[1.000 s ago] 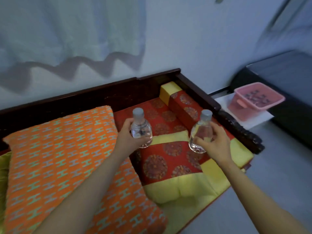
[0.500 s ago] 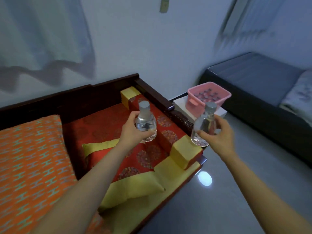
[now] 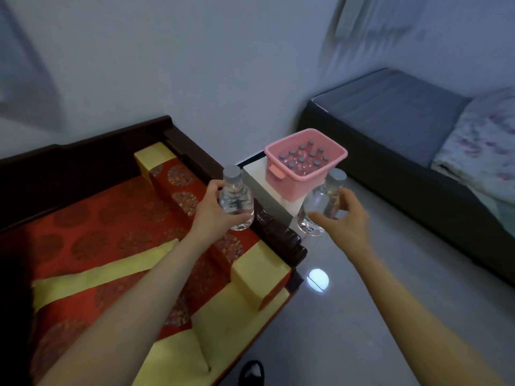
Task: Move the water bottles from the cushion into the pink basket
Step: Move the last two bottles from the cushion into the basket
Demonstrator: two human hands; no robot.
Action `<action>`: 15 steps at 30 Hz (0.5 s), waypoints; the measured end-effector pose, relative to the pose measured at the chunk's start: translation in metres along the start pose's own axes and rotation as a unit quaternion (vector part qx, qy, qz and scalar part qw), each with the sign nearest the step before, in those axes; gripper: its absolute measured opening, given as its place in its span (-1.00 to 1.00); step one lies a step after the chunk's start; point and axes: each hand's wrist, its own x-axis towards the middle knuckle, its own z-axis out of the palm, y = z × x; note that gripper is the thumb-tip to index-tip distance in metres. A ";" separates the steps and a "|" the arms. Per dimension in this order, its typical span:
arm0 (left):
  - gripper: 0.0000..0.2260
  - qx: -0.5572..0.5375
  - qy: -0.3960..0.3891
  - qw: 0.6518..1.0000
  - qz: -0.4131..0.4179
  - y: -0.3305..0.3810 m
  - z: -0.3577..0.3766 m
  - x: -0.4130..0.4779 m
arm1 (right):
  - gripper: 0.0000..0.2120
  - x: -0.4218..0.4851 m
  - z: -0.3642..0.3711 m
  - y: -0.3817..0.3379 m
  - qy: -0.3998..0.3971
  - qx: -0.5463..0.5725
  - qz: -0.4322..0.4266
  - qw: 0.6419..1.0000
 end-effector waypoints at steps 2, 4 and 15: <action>-0.38 -0.002 0.014 1.000 -0.009 -0.001 0.019 0.025 | -0.42 0.029 -0.003 0.009 -0.004 -0.003 0.004 1.000; -0.36 0.000 0.012 1.000 -0.019 0.000 0.039 0.055 | -0.43 0.063 -0.008 0.019 0.000 0.006 0.016 1.000; -0.32 0.005 0.026 0.999 -0.047 0.008 0.111 0.183 | -0.38 0.202 -0.030 0.057 -0.019 0.006 0.026 0.999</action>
